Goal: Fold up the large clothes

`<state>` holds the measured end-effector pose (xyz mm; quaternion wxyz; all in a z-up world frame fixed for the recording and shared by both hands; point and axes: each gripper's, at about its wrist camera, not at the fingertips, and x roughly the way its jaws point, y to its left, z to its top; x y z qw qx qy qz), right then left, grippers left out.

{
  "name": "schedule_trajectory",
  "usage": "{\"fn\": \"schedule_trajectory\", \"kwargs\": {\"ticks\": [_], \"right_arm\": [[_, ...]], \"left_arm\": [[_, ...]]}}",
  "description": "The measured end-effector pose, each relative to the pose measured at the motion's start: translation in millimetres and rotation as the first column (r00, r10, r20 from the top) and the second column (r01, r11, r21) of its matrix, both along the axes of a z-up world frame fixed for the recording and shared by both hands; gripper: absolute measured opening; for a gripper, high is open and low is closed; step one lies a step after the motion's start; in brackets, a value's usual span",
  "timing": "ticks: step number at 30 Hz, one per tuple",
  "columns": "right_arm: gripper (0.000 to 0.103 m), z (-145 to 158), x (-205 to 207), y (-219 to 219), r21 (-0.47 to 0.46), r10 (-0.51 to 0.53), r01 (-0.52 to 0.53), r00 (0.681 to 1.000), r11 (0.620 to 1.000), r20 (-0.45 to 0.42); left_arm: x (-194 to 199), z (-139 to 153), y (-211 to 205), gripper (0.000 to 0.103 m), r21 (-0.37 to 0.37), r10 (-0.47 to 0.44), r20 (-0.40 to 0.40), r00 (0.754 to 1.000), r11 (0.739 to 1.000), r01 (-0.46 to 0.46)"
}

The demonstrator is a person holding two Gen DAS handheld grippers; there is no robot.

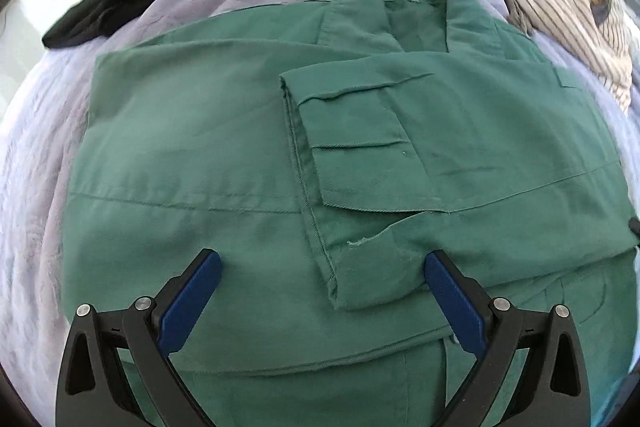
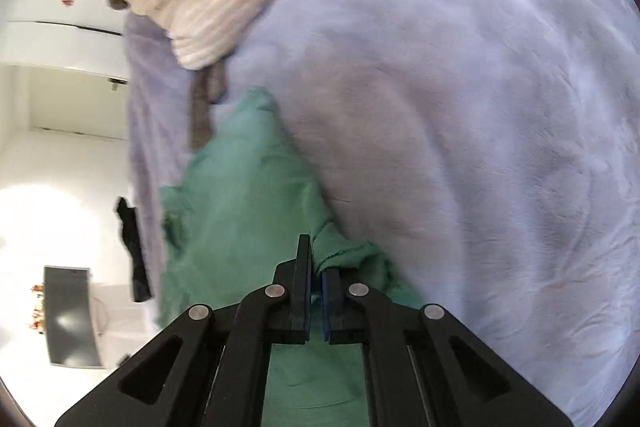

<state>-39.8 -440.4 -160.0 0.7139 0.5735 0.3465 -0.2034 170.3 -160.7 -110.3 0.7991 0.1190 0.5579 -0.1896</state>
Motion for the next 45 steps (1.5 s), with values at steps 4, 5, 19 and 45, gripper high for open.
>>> {"fn": "schedule_trajectory", "kwargs": {"ticks": [4, 5, 19, 45], "right_arm": [[0.002, -26.5, -16.6, 2.1, 0.106, -0.013, 0.016, 1.000, 0.994, -0.028], [0.008, -26.3, -17.9, 2.0, 0.126, 0.005, -0.003, 1.000, 0.992, -0.022], [0.077, 32.6, 106.6, -49.5, -0.183, 0.273, -0.283, 0.959, 0.942, -0.078], [0.001, 51.1, 90.7, -36.5, -0.224, 0.323, -0.363, 0.926, 0.905, -0.196]], "left_arm": [[4.6, -1.5, -0.5, 0.102, 0.003, 0.013, -0.004, 1.000, 1.000, -0.013], [6.2, -1.3, -2.1, 0.102, 0.001, 0.012, -0.009, 1.000, 1.000, -0.012], [47.3, 15.4, -1.9, 0.102, -0.024, 0.110, 0.032, 0.993, 0.994, -0.109], [25.4, 35.7, 17.2, 0.102, -0.006, 0.052, 0.064, 0.997, 0.999, -0.051]]}}
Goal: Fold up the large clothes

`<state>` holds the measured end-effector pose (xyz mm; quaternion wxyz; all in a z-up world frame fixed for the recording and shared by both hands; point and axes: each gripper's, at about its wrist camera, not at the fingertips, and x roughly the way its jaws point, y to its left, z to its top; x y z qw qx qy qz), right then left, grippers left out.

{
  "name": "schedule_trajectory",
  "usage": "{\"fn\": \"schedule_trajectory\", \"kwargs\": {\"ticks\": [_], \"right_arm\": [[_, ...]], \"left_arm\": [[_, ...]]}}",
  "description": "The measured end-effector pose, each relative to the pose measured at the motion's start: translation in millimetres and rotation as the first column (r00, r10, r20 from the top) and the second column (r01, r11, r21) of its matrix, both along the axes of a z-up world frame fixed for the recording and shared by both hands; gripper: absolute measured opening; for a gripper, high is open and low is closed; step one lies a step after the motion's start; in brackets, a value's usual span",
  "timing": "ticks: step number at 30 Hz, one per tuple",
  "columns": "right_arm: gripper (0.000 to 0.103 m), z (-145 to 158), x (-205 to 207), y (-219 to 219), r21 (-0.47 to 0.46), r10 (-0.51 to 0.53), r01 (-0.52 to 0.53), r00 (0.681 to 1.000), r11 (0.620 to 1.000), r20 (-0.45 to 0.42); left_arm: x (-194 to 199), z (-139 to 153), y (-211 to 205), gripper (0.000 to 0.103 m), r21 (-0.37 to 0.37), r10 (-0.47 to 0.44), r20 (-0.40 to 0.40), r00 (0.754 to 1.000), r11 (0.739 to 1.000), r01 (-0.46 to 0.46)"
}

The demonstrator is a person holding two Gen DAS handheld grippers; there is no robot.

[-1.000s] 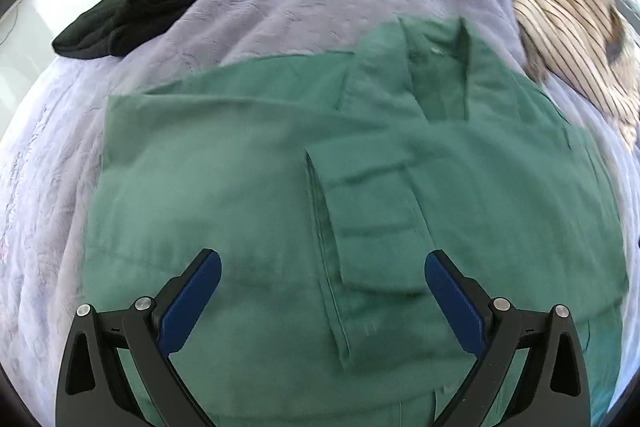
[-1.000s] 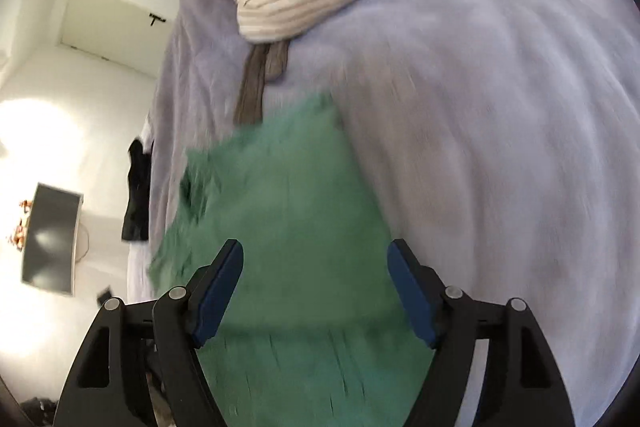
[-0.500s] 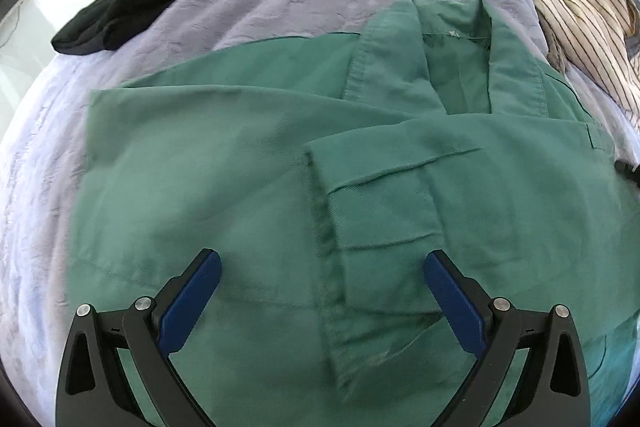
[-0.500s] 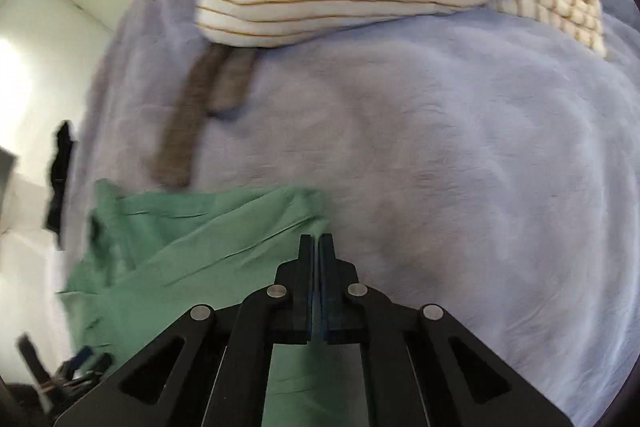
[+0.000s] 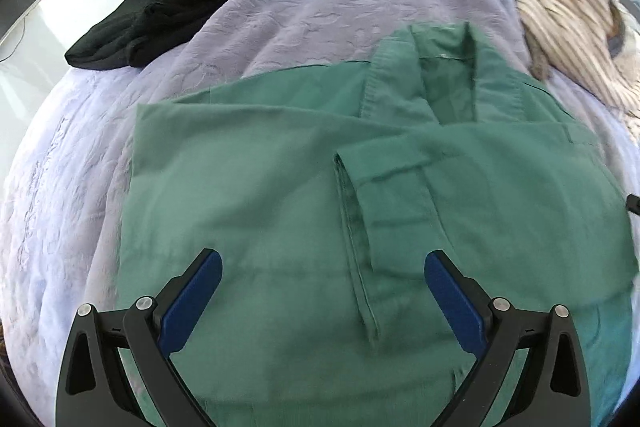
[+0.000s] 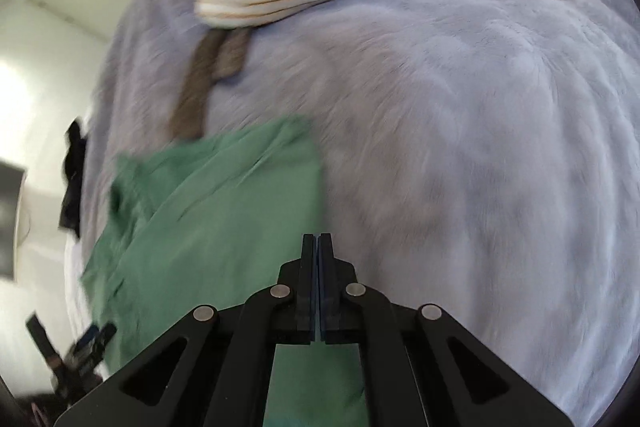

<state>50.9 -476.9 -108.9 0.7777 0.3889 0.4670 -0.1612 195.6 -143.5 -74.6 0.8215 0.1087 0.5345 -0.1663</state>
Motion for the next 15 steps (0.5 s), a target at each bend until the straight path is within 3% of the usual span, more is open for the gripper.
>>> {"fn": "schedule_trajectory", "kwargs": {"ticks": [3, 6, 8, 15], "right_arm": [[0.001, 0.9, -11.5, 32.5, 0.010, 0.084, -0.084, 0.996, 0.996, 0.001], [0.001, -19.5, -19.2, 51.8, 0.002, 0.136, -0.136, 0.989, 0.991, -0.059], [0.001, -33.8, -24.2, 50.9, 0.037, 0.137, -0.135, 0.988, 0.990, -0.074], [0.001, -24.8, -60.7, 29.0, 0.115, 0.050, -0.044, 0.997, 0.992, -0.053]], "left_arm": [[-14.9, -11.2, -10.0, 0.102, 0.038, -0.011, -0.008, 1.000, 0.999, 0.012], [-11.5, -35.2, -10.4, 0.103, 0.083, 0.014, -0.029, 0.999, 0.996, -0.012], [-9.0, -36.0, -2.9, 0.103, 0.046, 0.045, -0.041, 0.998, 0.998, -0.043], [-20.9, -15.2, 19.7, 0.103, 0.103, 0.069, -0.047, 0.997, 0.993, -0.064]]}}
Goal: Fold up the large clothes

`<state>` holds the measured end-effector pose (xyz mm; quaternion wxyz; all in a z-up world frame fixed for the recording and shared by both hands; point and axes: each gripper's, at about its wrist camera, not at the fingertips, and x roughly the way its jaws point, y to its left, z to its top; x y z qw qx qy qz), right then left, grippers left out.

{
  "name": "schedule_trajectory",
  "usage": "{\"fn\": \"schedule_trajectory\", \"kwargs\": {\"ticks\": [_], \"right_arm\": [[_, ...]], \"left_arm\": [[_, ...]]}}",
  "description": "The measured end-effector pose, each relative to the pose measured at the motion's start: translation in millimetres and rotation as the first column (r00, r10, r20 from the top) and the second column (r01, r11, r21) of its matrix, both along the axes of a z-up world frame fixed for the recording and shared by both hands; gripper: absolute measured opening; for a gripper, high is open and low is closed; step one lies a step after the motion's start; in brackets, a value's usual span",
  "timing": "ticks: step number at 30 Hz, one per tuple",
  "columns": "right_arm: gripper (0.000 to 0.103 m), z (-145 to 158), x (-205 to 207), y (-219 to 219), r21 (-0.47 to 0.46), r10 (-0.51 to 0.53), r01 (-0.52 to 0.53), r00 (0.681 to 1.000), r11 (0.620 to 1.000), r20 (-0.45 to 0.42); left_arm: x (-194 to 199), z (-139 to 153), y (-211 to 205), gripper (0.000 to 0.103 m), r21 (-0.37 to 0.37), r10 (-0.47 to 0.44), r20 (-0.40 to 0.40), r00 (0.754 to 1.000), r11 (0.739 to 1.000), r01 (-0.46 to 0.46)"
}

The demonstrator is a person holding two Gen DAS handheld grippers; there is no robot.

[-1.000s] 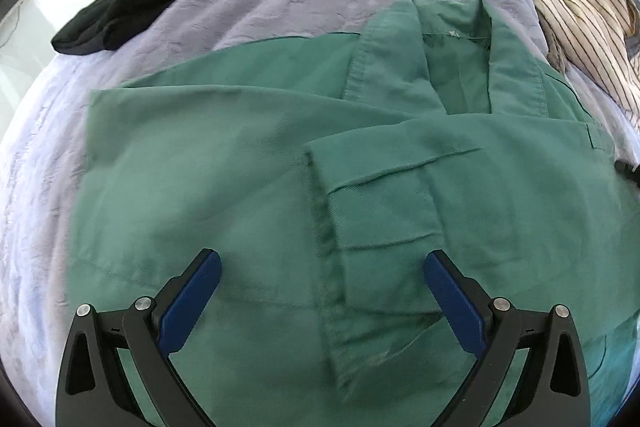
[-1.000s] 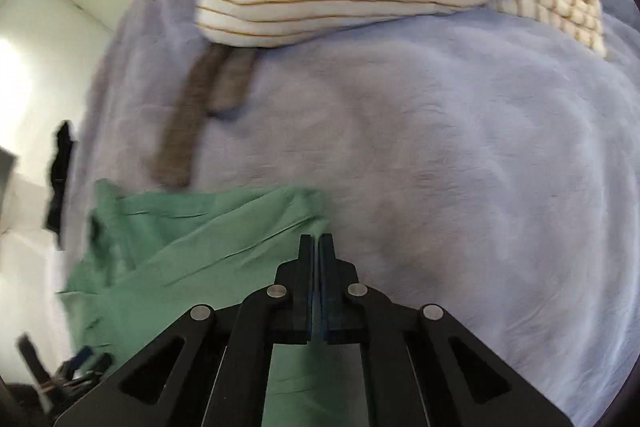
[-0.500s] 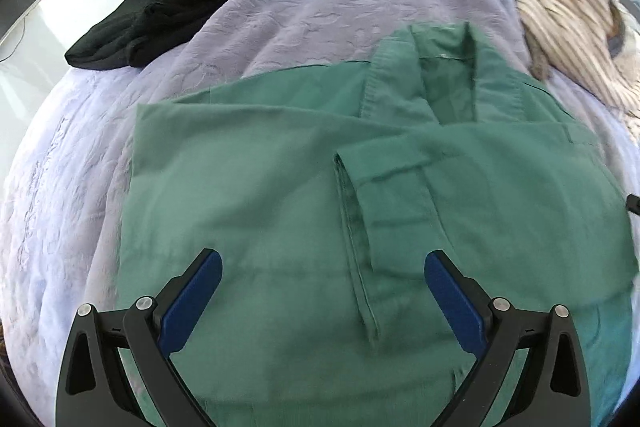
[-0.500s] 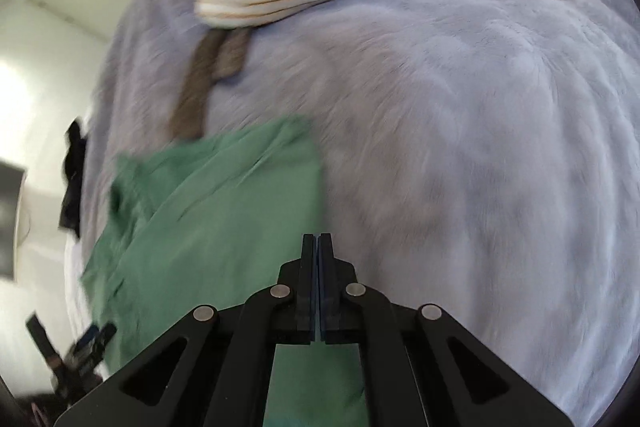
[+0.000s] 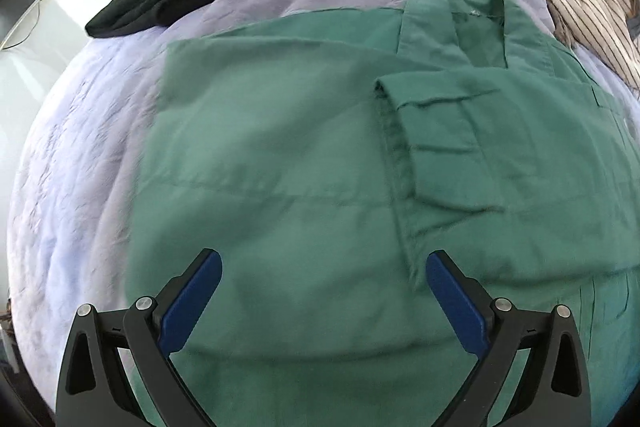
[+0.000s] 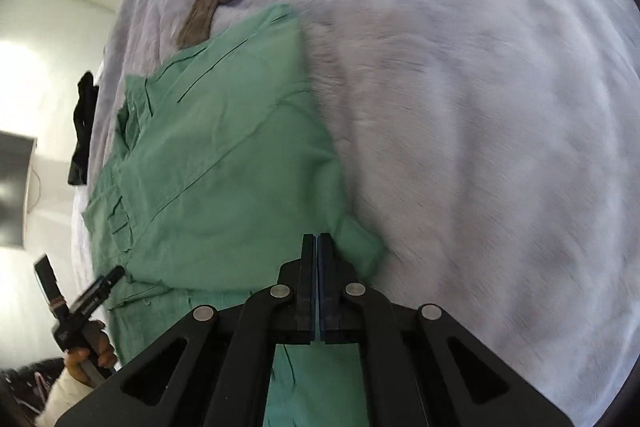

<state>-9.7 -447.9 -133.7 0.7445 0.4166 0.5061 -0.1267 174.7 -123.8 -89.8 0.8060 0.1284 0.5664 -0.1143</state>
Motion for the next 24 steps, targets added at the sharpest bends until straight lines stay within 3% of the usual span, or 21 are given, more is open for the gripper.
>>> {"fn": "schedule_trajectory", "kwargs": {"ticks": [3, 7, 17, 24], "right_arm": [[0.008, 6.3, -9.6, 3.0, 0.018, -0.013, 0.013, 1.000, 1.000, -0.006], [0.065, 13.5, -16.9, 16.8, 0.008, 0.005, -0.005, 1.000, 1.000, -0.019], [0.066, 18.5, -24.7, 37.5, 0.016, 0.056, -0.056, 0.998, 0.998, -0.028], [0.066, 19.5, -31.8, 39.4, 0.025, 0.063, -0.063, 0.998, 0.998, -0.022]], "left_arm": [[-15.7, 5.9, 5.5, 0.103, 0.016, 0.003, -0.020, 1.000, 1.000, -0.002], [-39.7, 2.1, 1.9, 0.103, 0.035, 0.007, -0.058, 0.998, 0.999, -0.005], [-76.9, 0.9, -24.1, 0.103, 0.048, -0.004, -0.099, 0.995, 0.999, 0.009], [-80.9, 3.8, -23.5, 0.103, 0.043, 0.057, -0.098, 0.994, 0.998, -0.053]]}}
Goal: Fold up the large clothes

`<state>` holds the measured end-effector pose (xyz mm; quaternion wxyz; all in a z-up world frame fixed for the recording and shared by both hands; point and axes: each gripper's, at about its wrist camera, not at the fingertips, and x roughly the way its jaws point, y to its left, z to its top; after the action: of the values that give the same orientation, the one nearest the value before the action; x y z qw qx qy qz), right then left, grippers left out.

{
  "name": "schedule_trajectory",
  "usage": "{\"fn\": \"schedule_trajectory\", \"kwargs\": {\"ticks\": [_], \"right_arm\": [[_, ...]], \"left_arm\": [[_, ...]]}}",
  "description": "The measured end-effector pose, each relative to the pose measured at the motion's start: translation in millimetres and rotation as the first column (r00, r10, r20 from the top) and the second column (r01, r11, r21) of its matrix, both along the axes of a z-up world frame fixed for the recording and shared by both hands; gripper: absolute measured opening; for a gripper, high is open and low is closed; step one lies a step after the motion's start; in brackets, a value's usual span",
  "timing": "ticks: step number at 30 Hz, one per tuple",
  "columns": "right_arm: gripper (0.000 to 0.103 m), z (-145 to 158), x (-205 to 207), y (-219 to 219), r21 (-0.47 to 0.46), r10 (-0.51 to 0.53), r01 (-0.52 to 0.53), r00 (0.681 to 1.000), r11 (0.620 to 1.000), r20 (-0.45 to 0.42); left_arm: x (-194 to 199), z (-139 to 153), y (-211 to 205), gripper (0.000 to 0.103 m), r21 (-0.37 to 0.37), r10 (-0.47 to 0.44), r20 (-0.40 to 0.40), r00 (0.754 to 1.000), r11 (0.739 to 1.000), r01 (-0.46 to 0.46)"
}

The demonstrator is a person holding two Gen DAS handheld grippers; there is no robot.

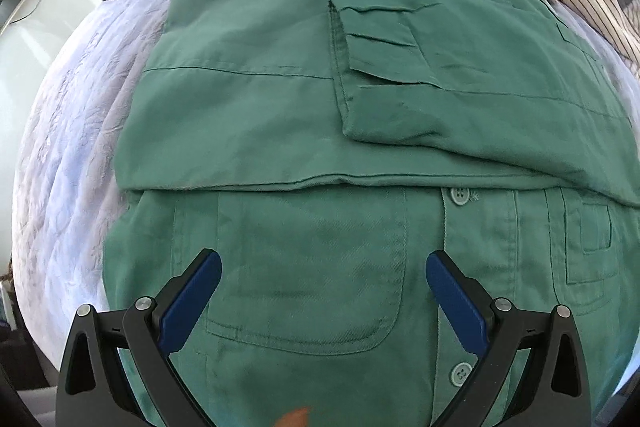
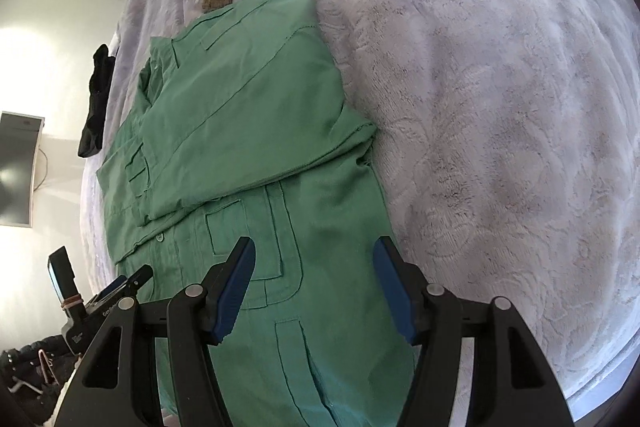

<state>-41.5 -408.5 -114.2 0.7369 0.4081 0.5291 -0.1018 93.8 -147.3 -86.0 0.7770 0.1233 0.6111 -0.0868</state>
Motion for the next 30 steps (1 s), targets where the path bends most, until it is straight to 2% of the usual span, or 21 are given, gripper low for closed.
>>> {"fn": "schedule_trajectory", "kwargs": {"ticks": [3, 10, 11, 13, 16, 19, 21, 22, 23, 24, 25, 26, 27, 28, 30], "right_arm": [[0.066, 6.0, 1.5, 0.0, -0.010, 0.010, -0.009, 1.000, 1.000, 0.020], [0.066, 4.7, 1.3, 0.9, 0.007, 0.006, -0.006, 1.000, 1.000, 0.024], [0.066, 3.6, 0.3, 0.9, 0.012, 0.003, -0.003, 1.000, 1.000, 0.022], [0.066, 2.1, -1.5, 0.8, 0.019, -0.002, 0.001, 1.000, 1.000, 0.018], [0.066, 0.8, -4.2, 1.0, 0.028, -0.007, 0.006, 1.000, 1.000, 0.018], [0.066, 0.9, -5.7, 1.2, 0.032, -0.011, 0.010, 1.000, 0.999, 0.022], [0.066, 1.4, -6.1, 2.2, 0.035, -0.012, 0.011, 1.000, 0.999, 0.026], [0.066, 1.7, -6.2, 2.5, 0.036, -0.011, 0.010, 1.000, 0.999, 0.027], [0.066, 2.2, -6.3, 3.2, 0.036, -0.011, 0.010, 1.000, 0.999, 0.028], [0.066, 2.6, -6.2, 3.4, 0.037, -0.010, 0.009, 0.999, 0.999, 0.030], [0.066, 3.0, -6.3, 4.0, 0.038, -0.010, 0.009, 0.999, 0.999, 0.031], [0.066, 3.6, -6.2, 4.2, 0.038, -0.011, 0.010, 0.999, 0.999, 0.032], [0.066, 4.4, -6.1, 4.1, 0.038, -0.012, 0.010, 0.999, 0.999, 0.034], [0.066, 5.3, -6.0, 4.1, 0.039, -0.012, 0.010, 0.999, 0.999, 0.036], [0.066, 7.7, -5.3, 4.1, 0.036, -0.010, 0.009, 0.999, 0.999, 0.042]], "left_arm": [[-7.1, 3.3, -1.2, 0.103, 0.002, -0.005, 0.014, 1.000, 1.000, 0.005], [6.6, 11.3, -17.7, 0.103, -0.034, -0.033, 0.019, 0.999, 0.999, 0.033], [14.7, 13.8, -17.9, 0.103, -0.058, -0.034, 0.018, 0.999, 0.998, 0.035], [33.0, 18.7, -18.0, 0.103, -0.159, -0.032, -0.009, 0.999, 0.987, 0.030], [56.5, 22.4, -14.4, 0.103, -0.294, -0.004, -0.025, 1.000, 0.956, -0.003], [76.9, 16.5, -16.9, 0.101, -0.381, 0.005, -0.053, 0.999, 0.924, -0.025], [91.0, 5.5, -18.2, 0.079, -0.408, -0.004, -0.087, 0.996, 0.912, -0.032], [89.6, -0.3, -25.1, 0.076, -0.408, -0.010, -0.109, 0.994, 0.912, -0.035], [89.9, -5.5, -28.6, 0.070, -0.389, -0.006, -0.114, 0.993, 0.920, -0.039], [88.2, -9.2, -32.4, 0.052, -0.361, 0.000, -0.105, 0.994, 0.932, -0.038], [86.1, -12.0, -33.7, 0.050, -0.330, 0.007, -0.097, 0.995, 0.943, -0.039], [87.6, -12.5, -32.0, 0.042, -0.340, 0.015, -0.100, 0.995, 0.939, -0.049], [89.3, -8.7, -28.8, 0.011, -0.342, 0.034, -0.083, 0.996, 0.938, -0.061], [91.7, -6.1, -25.4, 0.010, -0.321, 0.035, -0.069, 0.997, 0.945, -0.056], [99.3, -5.9, -19.1, 0.001, -0.330, 0.051, -0.065, 0.997, 0.941, -0.070]]}}
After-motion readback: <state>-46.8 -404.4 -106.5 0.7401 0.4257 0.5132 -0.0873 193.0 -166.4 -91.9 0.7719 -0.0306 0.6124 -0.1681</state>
